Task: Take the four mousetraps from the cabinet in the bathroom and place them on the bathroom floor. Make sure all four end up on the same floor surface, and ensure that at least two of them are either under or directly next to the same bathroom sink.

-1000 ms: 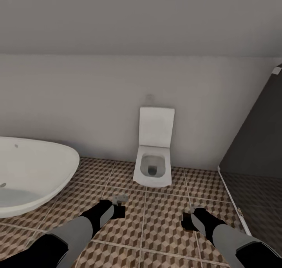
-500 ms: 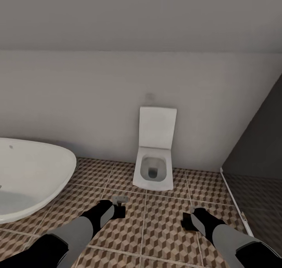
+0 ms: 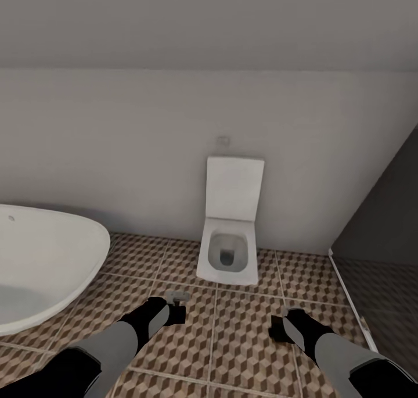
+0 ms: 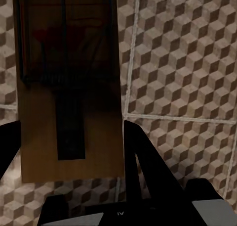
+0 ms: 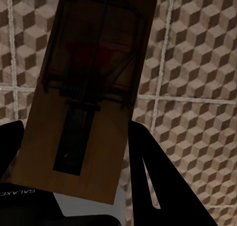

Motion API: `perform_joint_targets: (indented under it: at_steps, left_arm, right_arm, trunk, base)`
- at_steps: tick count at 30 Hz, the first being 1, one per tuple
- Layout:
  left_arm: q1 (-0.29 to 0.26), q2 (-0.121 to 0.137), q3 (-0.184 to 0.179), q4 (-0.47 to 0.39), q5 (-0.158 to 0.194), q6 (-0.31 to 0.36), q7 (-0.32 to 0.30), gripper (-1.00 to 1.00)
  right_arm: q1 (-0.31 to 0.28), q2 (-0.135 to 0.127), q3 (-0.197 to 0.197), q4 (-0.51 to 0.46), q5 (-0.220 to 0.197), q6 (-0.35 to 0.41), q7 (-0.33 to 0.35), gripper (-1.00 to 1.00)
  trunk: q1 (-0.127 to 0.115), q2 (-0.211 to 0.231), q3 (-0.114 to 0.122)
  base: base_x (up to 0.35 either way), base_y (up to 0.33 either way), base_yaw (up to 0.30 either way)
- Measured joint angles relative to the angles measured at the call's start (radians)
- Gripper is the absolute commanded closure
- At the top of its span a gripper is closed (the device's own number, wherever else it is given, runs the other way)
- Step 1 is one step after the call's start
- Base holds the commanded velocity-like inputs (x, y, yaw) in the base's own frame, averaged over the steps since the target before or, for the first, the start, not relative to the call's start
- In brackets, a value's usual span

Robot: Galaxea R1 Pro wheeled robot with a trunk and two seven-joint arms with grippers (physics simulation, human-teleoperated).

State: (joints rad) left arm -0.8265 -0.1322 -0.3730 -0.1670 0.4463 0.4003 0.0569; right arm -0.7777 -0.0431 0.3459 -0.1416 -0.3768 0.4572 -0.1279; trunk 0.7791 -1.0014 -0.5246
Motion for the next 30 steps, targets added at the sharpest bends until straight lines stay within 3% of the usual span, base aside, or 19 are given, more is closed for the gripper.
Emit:
perform_joint_targets:
  at_steps: [23, 30]
  left_arm:
    - [0.0, -0.002, 0.0, 0.002, -0.001, -0.007, 0.0, 1.0]
    - [0.0, -0.002, 0.0, 0.005, -0.001, -0.04, 0.0, 1.0]
  right_arm:
    - [0.0, 0.002, 0.0, 0.004, -0.002, -0.018, 0.003, 1.0]
    - [0.0, 0.003, 0.002, 0.007, -0.001, -0.104, 0.002, 1.0]
  trunk:
    - [0.001, 0.0, -0.038]
    - [0.001, 0.0, -0.049]
  base:
    - [0.043, 0.0, 0.0]
    - [0.0, 0.0, 0.0]
